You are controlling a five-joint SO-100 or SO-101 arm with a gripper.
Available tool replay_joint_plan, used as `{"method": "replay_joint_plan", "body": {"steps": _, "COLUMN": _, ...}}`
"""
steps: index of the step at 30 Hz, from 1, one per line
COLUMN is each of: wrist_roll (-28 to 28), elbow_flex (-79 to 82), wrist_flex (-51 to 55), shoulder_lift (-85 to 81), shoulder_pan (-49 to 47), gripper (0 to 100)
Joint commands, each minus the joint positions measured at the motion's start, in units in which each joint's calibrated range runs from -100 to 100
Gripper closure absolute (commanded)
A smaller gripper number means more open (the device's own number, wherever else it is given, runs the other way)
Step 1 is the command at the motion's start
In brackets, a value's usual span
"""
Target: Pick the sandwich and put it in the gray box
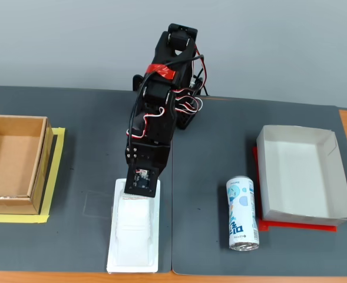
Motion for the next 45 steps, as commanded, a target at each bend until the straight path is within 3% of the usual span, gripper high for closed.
{"method": "replay_joint_plan", "body": {"steps": 1, "wrist_roll": 0.3, "elbow_flex": -3.2, "wrist_flex": 0.0, "shoulder_lift": -0.4, "shoulder_pan": -0.7, "gripper": 98}}
{"method": "replay_joint_plan", "body": {"steps": 7, "wrist_roll": 0.3, "elbow_flex": -3.1, "wrist_flex": 0.0, "shoulder_lift": -0.4, "shoulder_pan": -1.4, "gripper": 96}}
{"method": "replay_joint_plan", "body": {"steps": 15, "wrist_roll": 0.3, "elbow_flex": -3.0, "wrist_flex": 0.0, "shoulder_lift": -0.4, "shoulder_pan": -2.0, "gripper": 68}}
{"method": "replay_joint_plan", "body": {"steps": 19, "wrist_roll": 0.3, "elbow_flex": -2.7, "wrist_flex": 0.0, "shoulder_lift": -0.4, "shoulder_pan": -2.0, "gripper": 59}}
{"method": "replay_joint_plan", "body": {"steps": 45, "wrist_roll": 0.1, "elbow_flex": -3.1, "wrist_flex": -2.2, "shoulder_lift": 6.3, "shoulder_pan": -5.3, "gripper": 58}}
